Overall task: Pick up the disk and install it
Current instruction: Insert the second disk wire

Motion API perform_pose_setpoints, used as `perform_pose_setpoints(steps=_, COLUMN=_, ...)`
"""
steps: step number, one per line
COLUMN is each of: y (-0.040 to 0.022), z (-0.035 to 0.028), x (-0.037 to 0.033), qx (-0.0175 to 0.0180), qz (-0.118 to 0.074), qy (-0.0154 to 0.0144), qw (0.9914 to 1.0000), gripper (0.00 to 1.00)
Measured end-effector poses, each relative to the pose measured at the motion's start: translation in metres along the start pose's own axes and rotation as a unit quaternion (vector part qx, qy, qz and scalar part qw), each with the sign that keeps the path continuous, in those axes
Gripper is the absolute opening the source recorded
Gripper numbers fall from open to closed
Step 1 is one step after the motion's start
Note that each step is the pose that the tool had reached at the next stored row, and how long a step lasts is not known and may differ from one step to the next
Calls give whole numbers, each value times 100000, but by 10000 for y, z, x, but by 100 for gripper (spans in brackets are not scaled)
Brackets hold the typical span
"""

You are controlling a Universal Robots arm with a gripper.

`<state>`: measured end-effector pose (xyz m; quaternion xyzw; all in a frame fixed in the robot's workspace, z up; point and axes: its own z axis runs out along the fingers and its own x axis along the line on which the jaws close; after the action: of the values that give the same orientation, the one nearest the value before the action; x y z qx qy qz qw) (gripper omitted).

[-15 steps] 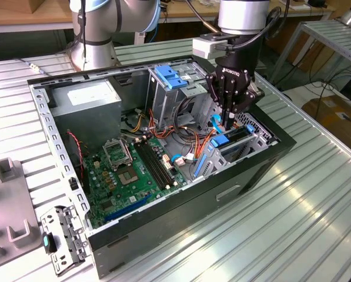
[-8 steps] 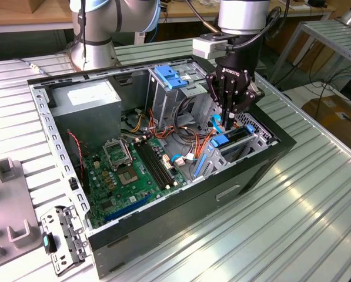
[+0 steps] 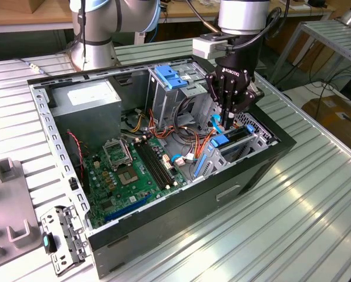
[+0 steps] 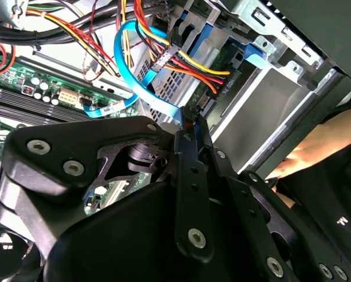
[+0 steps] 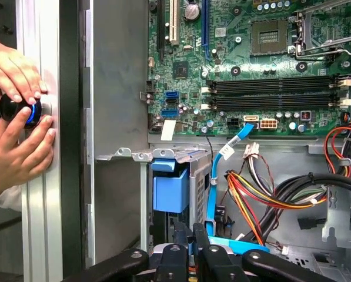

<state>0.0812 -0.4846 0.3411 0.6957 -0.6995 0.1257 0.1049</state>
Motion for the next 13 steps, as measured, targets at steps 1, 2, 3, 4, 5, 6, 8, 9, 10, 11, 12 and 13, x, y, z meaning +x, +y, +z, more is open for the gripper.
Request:
perform_pose_setpoints(steps=1, y=0, z=0, x=0, qx=-1, qz=11, qy=-352, qw=99999, gripper=16)
perform_pose_setpoints(steps=2, y=0, z=0, x=0, qx=-6, qz=17, qy=-605, qw=99998, gripper=16)
perform_pose_setpoints(steps=3, y=0, z=0, x=0, qx=-10, qz=24, qy=-912, qw=99996, gripper=16)
perform_pose_setpoints(steps=4, y=0, z=-1, x=0, qx=-14, qz=45, qy=-1584, qw=99987, gripper=16)
perform_pose_setpoints(steps=5, y=0, z=0, x=0, qx=-22, qz=57, qy=-2101, qw=99978, gripper=16)
perform_pose_setpoints(steps=6, y=0, z=0, x=0, qx=-22, qz=71, qy=-2539, qw=99968, gripper=16)
perform_pose_setpoints(steps=8, y=0, z=0, x=0, qx=-41, qz=116, qy=-4232, qw=99910, gripper=16)
perform_pose_setpoints(steps=9, y=0, z=0, x=0, qx=-47, qz=137, qy=-4785, qw=99885, gripper=16)
perform_pose_setpoints(steps=10, y=0, z=0, x=0, qx=-46, qz=145, qy=-5070, qw=99871, gripper=16)
perform_pose_setpoints(steps=11, y=0, z=2, x=3, qx=-49, qz=143, qy=-5121, qw=99869, gripper=16)
perform_pose_setpoints(steps=12, y=0, z=4, x=9, qx=-49, qz=141, qy=-5136, qw=99868, gripper=16)
perform_pose_setpoints(steps=13, y=0, z=6, x=16, qx=-51, qz=142, qy=-5152, qw=99867, gripper=16)
